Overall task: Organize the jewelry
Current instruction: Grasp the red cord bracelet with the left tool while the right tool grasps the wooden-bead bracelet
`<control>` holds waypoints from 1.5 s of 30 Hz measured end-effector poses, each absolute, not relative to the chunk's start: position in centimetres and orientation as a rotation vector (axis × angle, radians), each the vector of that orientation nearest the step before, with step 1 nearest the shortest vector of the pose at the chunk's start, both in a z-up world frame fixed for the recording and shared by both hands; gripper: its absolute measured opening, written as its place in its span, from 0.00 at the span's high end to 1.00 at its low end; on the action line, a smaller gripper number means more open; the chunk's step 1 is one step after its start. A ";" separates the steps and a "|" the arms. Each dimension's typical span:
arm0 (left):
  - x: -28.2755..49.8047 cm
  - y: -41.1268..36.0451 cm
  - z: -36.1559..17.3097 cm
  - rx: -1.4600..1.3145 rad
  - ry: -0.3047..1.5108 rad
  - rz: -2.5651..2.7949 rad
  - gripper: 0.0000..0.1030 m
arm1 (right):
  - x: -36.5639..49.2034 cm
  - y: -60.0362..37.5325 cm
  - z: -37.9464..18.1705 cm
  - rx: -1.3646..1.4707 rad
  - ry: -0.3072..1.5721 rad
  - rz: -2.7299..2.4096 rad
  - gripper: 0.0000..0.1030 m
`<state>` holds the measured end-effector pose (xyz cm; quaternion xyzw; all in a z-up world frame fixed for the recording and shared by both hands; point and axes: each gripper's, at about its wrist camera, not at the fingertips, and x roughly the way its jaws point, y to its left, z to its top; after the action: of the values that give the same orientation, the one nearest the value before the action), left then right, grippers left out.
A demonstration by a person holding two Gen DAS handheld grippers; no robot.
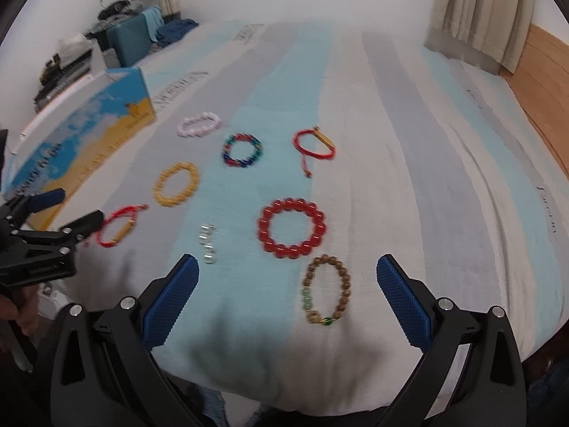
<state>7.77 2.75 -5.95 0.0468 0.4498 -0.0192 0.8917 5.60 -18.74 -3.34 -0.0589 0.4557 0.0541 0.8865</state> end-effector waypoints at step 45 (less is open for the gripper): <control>10.2 2.2 -11.6 0.059 1.042 -0.154 0.87 | 9.3 -23.3 -10.9 -0.052 1.153 0.053 0.85</control>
<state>10.21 2.23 -11.64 0.0283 0.4973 -0.0735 0.8640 9.30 -23.28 -10.92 -0.0243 0.5451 0.0249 0.8376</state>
